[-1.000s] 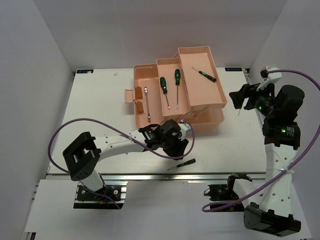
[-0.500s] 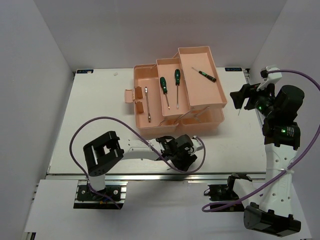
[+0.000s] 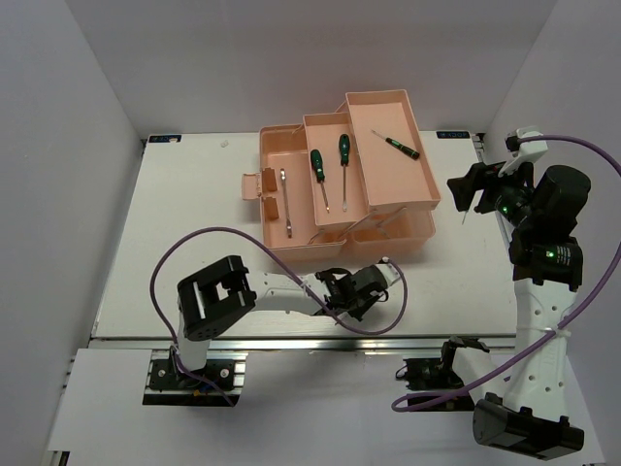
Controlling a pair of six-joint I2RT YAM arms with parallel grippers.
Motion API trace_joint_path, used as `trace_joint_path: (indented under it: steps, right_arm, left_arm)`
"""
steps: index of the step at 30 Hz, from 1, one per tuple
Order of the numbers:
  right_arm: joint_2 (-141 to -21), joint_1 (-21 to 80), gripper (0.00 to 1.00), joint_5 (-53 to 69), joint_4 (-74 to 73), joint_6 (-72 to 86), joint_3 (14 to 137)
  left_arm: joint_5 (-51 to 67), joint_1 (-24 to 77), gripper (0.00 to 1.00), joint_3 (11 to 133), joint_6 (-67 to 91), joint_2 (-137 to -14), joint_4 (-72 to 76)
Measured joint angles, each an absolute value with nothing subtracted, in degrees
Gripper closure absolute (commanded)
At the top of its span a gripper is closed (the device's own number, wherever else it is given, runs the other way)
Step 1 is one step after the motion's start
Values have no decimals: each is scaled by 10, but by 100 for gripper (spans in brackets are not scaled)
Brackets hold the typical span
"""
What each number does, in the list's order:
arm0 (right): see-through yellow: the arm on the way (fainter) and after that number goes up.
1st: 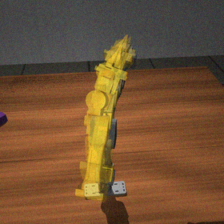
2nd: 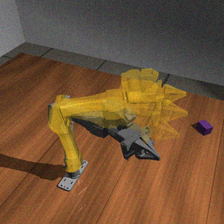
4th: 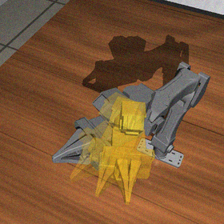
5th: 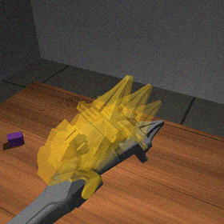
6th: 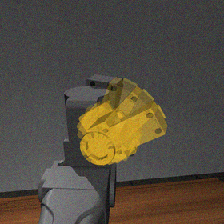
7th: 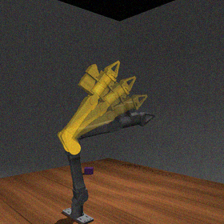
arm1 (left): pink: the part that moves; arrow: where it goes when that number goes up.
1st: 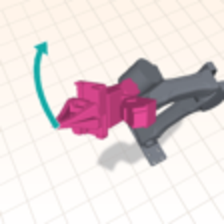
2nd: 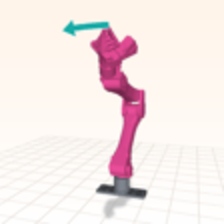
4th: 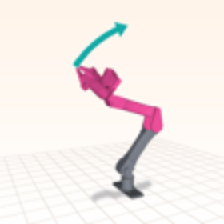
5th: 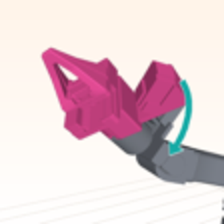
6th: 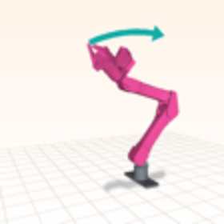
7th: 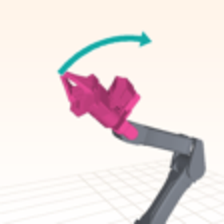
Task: Sort the tools into containers
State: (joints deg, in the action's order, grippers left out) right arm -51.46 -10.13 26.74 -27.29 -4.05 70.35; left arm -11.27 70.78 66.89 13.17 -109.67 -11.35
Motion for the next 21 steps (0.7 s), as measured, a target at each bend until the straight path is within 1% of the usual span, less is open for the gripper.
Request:
trace_joint_path:
  steps: [3, 5, 8, 10, 12, 14, 15, 16, 17, 18, 19, 21]
  right_arm:
    - [-515, -101, 26, 267, -273, -43, 703]
    - [-515, -101, 22, 267, -274, -47, 703]
    - [-515, -101, 14, 264, -280, -53, 703]
    - [-515, -101, 13, 257, -289, -57, 703]
    - [-515, -101, 22, 245, -299, -60, 703]
    - [-515, -102, 43, 234, -303, -60, 703]
    - [-514, -102, 57, 229, -302, -58, 701]
    - [-512, -102, 82, 224, -299, -54, 695]
    - [-509, -102, 91, 220, -299, -52, 689]
    - [-507, -102, 96, 215, -299, -49, 684]
    - [-507, -102, 99, 210, -299, -44, 680]
    - [-509, -102, 97, 200, -299, -38, 677]
  left_arm:
    - [-128, 710, 100, 669, 132, -1093, -120]
    - [-127, 706, 100, 669, 134, -1083, -149]
    - [-92, 686, 100, 669, 144, -1043, -197]
    - [-60, 661, 100, 670, 152, -990, -210]
    - [-22, 630, 100, 674, 160, -926, -215]
    - [14, 595, 100, 695, 166, -863, -219]
    - [31, 578, 100, 710, 168, -839, -219]
    - [46, 561, 100, 730, 171, -819, -219]
    - [60, 547, 100, 747, 173, -807, -216]
    - [75, 534, 100, 765, 175, -797, -211]
    - [91, 519, 100, 782, 180, -792, -209]
    - [129, 491, 100, 815, 195, -799, -195]
